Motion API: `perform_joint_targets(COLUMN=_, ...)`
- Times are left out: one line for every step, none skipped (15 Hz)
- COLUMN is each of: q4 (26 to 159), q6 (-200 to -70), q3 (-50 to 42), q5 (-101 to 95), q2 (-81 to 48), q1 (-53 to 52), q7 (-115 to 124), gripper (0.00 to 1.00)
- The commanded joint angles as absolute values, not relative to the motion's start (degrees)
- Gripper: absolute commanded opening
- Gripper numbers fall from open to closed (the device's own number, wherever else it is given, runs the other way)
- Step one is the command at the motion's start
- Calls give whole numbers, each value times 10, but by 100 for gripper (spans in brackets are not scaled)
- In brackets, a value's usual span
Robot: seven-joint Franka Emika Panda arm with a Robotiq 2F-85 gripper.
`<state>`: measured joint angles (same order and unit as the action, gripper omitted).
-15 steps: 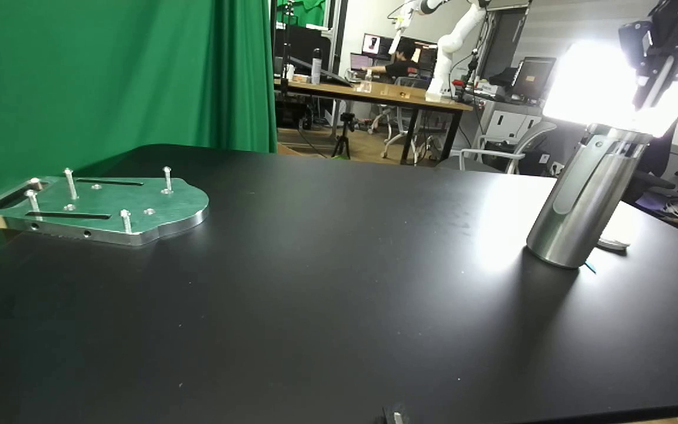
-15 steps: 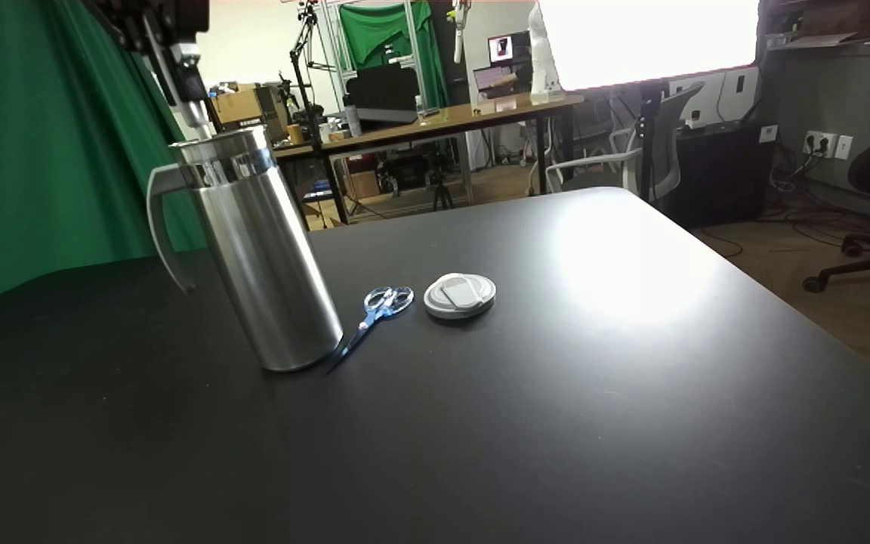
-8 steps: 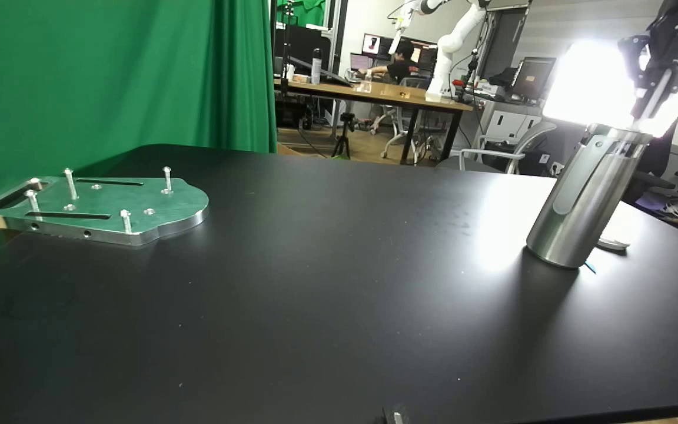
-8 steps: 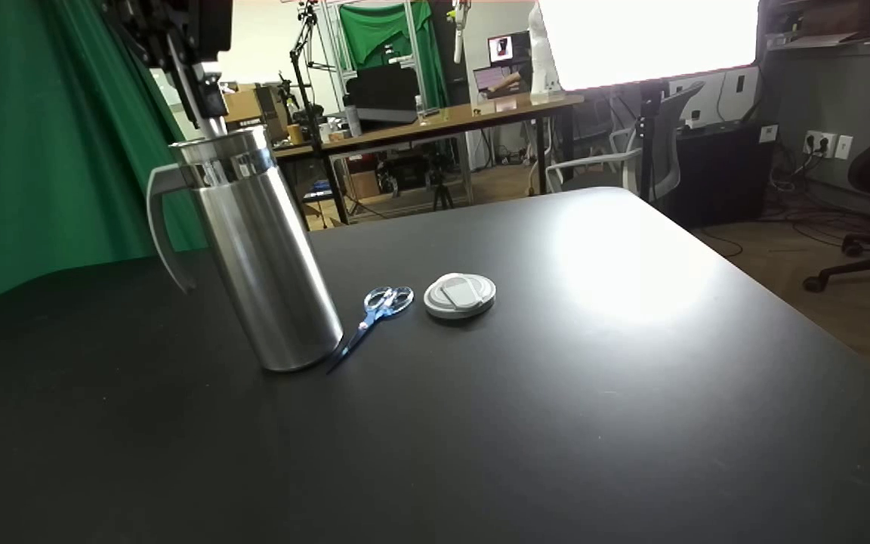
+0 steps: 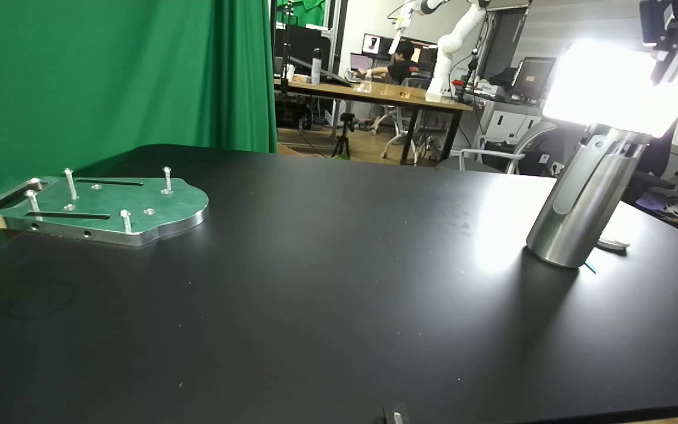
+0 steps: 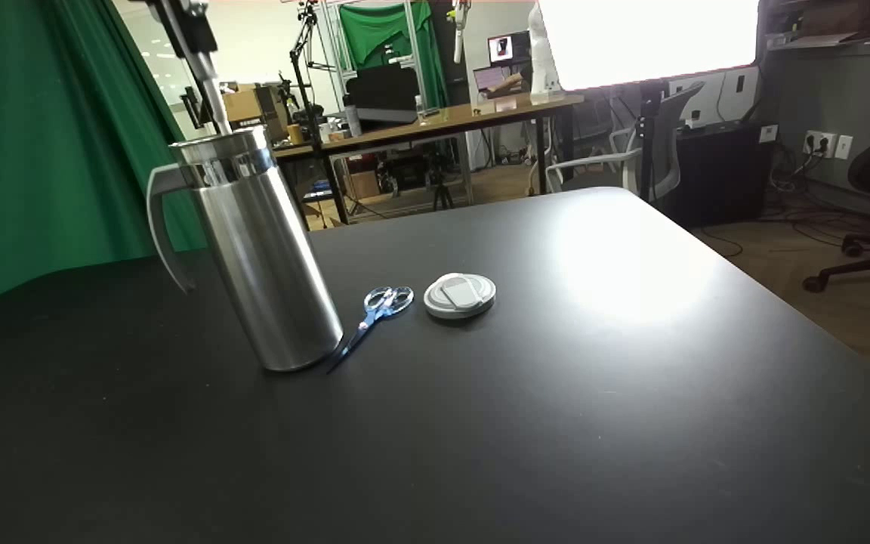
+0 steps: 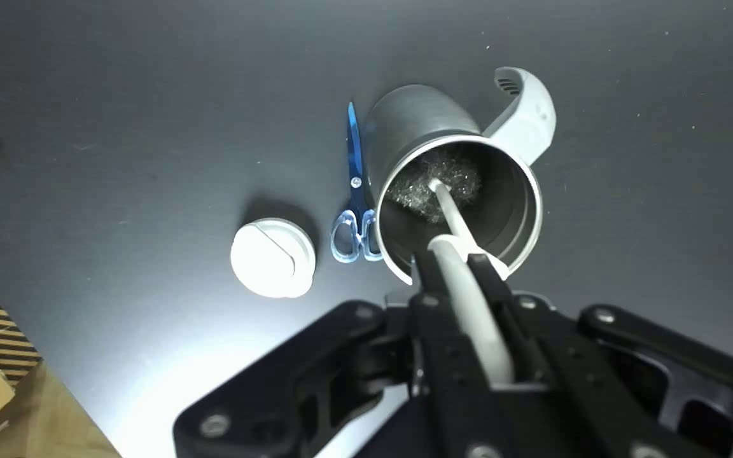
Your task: Move the bottle brush up and down repeatedly in the flask
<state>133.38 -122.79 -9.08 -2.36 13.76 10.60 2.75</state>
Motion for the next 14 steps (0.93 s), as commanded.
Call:
perform_joint_targets(q4=1317, q6=-1192, q3=-91, q5=-30, q2=178, q1=110, q7=36, gripper=4)
perform_joint_targets(q4=1313, q6=-1186, q3=-90, q5=-29, q2=187, q1=110, q7=35, gripper=4)
perform_joint_targets(q4=1310, q6=-1182, q3=-90, q5=-28, q2=197, q1=110, q7=35, gripper=4)
perform_joint_targets(q4=1308, q6=-1178, q3=-89, q5=-29, q2=205, q1=110, q7=35, gripper=4)
perform_joint_targets(q4=1305, q6=-1174, q3=-88, q5=-29, q2=213, q1=110, q7=35, gripper=4)
perform_joint_targets(q4=1302, q6=-1172, q3=-87, q5=-30, q2=219, q1=109, q7=36, gripper=4)
perform_joint_targets(q4=1300, q6=-1170, q3=-87, q5=-30, q2=224, q1=109, q7=35, gripper=4)
perform_joint_targets(q4=1299, q6=-1170, q3=-86, q5=-30, q2=228, q1=109, q7=35, gripper=4)
perform_joint_targets(q4=1300, q6=-1170, q3=-86, q5=-30, q2=228, q1=109, q7=35, gripper=4)
perform_joint_targets(q4=1303, q6=-1172, q3=-86, q5=-30, q2=225, q1=110, q7=35, gripper=4)
perform_joint_targets(q4=1306, q6=-1173, q3=-88, q5=-27, q2=222, q1=109, q7=33, gripper=4)
perform_joint_targets(q4=1308, q6=-1173, q3=-88, q5=-27, q2=217, q1=109, q7=32, gripper=4)
perform_joint_targets(q4=1312, q6=-1176, q3=-88, q5=-27, q2=209, q1=109, q7=33, gripper=4)
perform_joint_targets(q4=1316, q6=-1178, q3=-88, q5=-28, q2=200, q1=109, q7=33, gripper=4)
